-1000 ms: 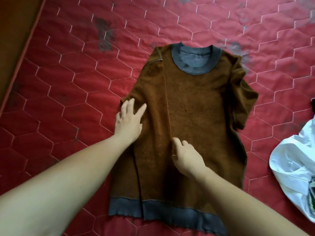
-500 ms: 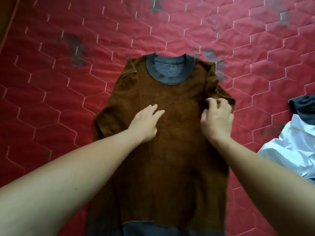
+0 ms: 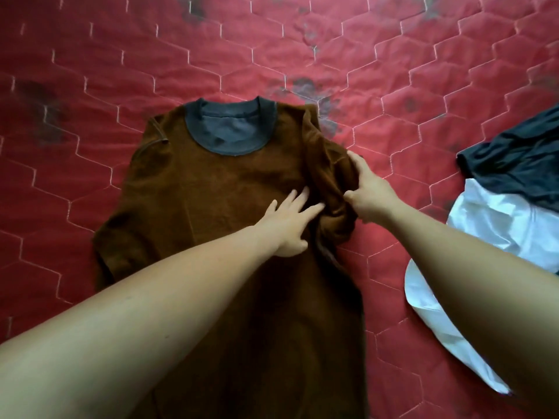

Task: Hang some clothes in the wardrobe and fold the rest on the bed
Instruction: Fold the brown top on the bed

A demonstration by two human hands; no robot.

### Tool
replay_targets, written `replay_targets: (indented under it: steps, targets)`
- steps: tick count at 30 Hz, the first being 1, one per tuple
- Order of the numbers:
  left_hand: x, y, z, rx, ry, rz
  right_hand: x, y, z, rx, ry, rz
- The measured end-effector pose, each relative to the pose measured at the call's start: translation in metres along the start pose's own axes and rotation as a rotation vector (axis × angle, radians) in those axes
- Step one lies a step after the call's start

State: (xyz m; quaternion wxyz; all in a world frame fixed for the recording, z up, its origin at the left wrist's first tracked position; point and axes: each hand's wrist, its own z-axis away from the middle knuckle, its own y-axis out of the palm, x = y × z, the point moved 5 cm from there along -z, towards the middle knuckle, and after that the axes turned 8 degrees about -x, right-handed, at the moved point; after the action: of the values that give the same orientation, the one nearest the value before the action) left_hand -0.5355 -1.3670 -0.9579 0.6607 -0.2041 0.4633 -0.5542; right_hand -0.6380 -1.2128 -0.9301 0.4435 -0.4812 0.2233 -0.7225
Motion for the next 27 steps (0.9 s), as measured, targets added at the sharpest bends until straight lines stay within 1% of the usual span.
replay_targets:
  steps: [2, 3, 5, 6, 7, 9, 10, 11, 12, 13, 14, 15, 16, 17, 18, 19, 20, 21, 22, 23, 24, 25, 26, 27]
  targets:
    - [-0.008, 0.002, -0.01, 0.051, -0.043, -0.03, -0.009, -0.019, -0.01, 0.062, 0.028, 0.158]
    - [-0.011, 0.001, -0.016, 0.059, -0.065, -0.035, -0.012, -0.03, -0.014, 0.072, 0.017, 0.275]
    - [-0.015, -0.001, -0.026, 0.053, -0.112, -0.024, -0.015, -0.053, -0.024, 0.011, -0.041, 0.524]
    - [-0.016, -0.002, -0.029, 0.056, -0.131, -0.017, -0.017, -0.063, -0.029, -0.036, -0.059, 0.584]
    - [-0.017, -0.002, -0.032, 0.057, -0.142, -0.017, -0.018, -0.07, -0.032, -0.071, -0.077, 0.595]
    - [-0.019, -0.004, -0.034, 0.027, -0.158, -0.011, -0.015, -0.082, -0.036, -0.153, -0.137, 0.526]
    - [-0.019, -0.008, -0.034, -0.013, -0.169, 0.01, -0.009, -0.085, -0.036, -0.206, -0.208, 0.458]
    - [-0.02, -0.015, -0.035, -0.087, -0.178, 0.05, 0.002, -0.087, -0.033, -0.265, -0.312, 0.385]
    - [-0.02, -0.024, -0.035, -0.202, -0.19, 0.144, 0.017, -0.087, -0.025, -0.306, -0.433, 0.325]
    - [-0.02, -0.034, -0.036, -0.339, -0.218, 0.328, 0.033, -0.084, -0.015, -0.314, -0.56, 0.288]
    - [-0.017, -0.04, -0.034, -0.464, -0.281, 0.597, 0.048, -0.077, -0.003, -0.278, -0.676, 0.289]
    - [-0.014, -0.04, -0.032, -0.538, -0.382, 0.928, 0.061, -0.065, 0.01, -0.228, -0.78, 0.329]
    - [-0.013, -0.035, -0.028, -0.523, -0.522, 1.281, 0.069, -0.051, 0.021, -0.163, -0.844, 0.4]
    - [-0.014, -0.027, -0.024, -0.44, -0.646, 1.569, 0.074, -0.034, 0.031, -0.079, -0.857, 0.477]
    - [-0.014, -0.015, -0.019, -0.339, -0.728, 1.738, 0.073, -0.018, 0.039, 0.03, -0.83, 0.537]
    - [-0.011, -0.007, -0.012, -0.267, -0.766, 1.769, 0.069, -0.003, 0.046, 0.139, -0.776, 0.556]
    - [-0.005, 0.002, -0.005, -0.224, -0.789, 1.719, 0.062, 0.009, 0.051, 0.247, -0.682, 0.475]
    - [0.005, 0.008, 0.0, -0.221, -0.81, 1.637, 0.055, 0.018, 0.054, 0.323, -0.564, 0.334]
    - [0.016, 0.012, 0.004, -0.255, -0.825, 1.55, 0.047, 0.022, 0.052, 0.308, -0.464, 0.193]
    - [0.026, 0.014, 0.007, -0.301, -0.829, 1.475, 0.043, 0.02, 0.048, 0.209, -0.41, 0.121]
    - [0.035, 0.014, 0.008, -0.343, -0.811, 1.399, 0.037, 0.016, 0.037, 0.035, -0.384, 0.123]
    - [0.04, 0.012, 0.009, -0.381, -0.78, 1.292, 0.029, 0.011, 0.028, -0.127, -0.344, 0.196]
    - [0.043, 0.009, 0.01, -0.42, -0.744, 1.175, 0.02, 0.008, 0.019, -0.211, -0.252, 0.24]
    - [0.043, 0.004, 0.012, -0.464, -0.714, 1.085, 0.009, 0.01, 0.01, -0.204, -0.084, 0.184]
